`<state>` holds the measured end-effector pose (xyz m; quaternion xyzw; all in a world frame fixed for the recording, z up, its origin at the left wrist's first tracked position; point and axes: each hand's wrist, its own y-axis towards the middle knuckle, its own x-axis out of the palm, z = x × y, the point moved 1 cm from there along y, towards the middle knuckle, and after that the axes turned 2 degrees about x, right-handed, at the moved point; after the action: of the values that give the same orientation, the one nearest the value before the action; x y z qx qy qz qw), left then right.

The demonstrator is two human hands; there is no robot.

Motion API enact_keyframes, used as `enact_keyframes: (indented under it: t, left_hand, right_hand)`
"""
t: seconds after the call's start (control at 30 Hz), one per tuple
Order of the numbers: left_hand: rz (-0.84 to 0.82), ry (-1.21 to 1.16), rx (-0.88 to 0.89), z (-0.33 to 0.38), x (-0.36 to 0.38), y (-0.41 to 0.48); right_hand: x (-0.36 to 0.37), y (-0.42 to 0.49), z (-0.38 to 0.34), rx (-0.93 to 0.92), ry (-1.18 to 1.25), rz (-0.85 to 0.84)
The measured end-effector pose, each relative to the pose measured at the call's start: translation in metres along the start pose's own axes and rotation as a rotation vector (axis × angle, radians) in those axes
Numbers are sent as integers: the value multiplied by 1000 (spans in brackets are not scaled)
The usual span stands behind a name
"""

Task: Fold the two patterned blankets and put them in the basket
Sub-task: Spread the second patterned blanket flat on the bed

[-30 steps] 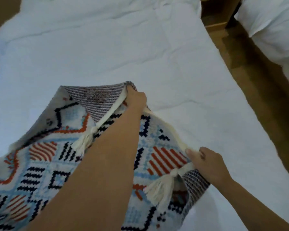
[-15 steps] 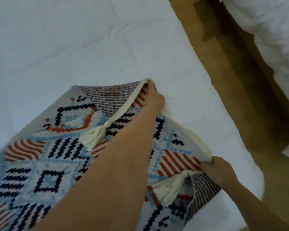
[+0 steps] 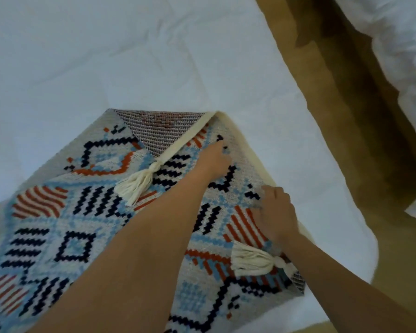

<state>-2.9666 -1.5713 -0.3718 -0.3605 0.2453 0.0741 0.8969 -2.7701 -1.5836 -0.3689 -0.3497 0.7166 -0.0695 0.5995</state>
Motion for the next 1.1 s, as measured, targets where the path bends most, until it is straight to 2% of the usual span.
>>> enact_keyframes:
  t: [0.23, 0.4, 0.53, 0.63, 0.7, 0.77, 0.83, 0.9, 1.0, 1.1]
  left_hand:
    - [36, 167, -1, -37, -41, -8]
    - [136, 410, -41, -75, -91, 0]
    - [163, 582, -90, -92, -129, 18]
    - [256, 635, -77, -97, -153, 32]
    - [351, 585, -41, -100, -164, 39]
    - [424, 520, -65, -110, -172, 42]
    - [479, 459, -159, -129, -179, 39]
    - [497, 398, -286, -150, -184, 34]
    - [479, 344, -476, -180, -189, 28]
    - [486, 476, -548, -202, -198, 18]
  right_hand:
    - [5, 32, -74, -186, 5, -69]
    - [12, 69, -128, -297, -88, -146]
    - [16, 104, -169, -371, -136, -132]
    - [17, 137, -194, -448, -174, -131]
    - [13, 161, -205, -427, -151, -98]
    - [6, 186, -211, -299, -108, -39]
    - [-2, 205, -211, -179, -94, -22]
    - [-8, 216, -209, -164, -142, -32]
    - [-9, 219, -217, -325, -227, -24]
    - [-5, 215, -243, -613, -286, 34]
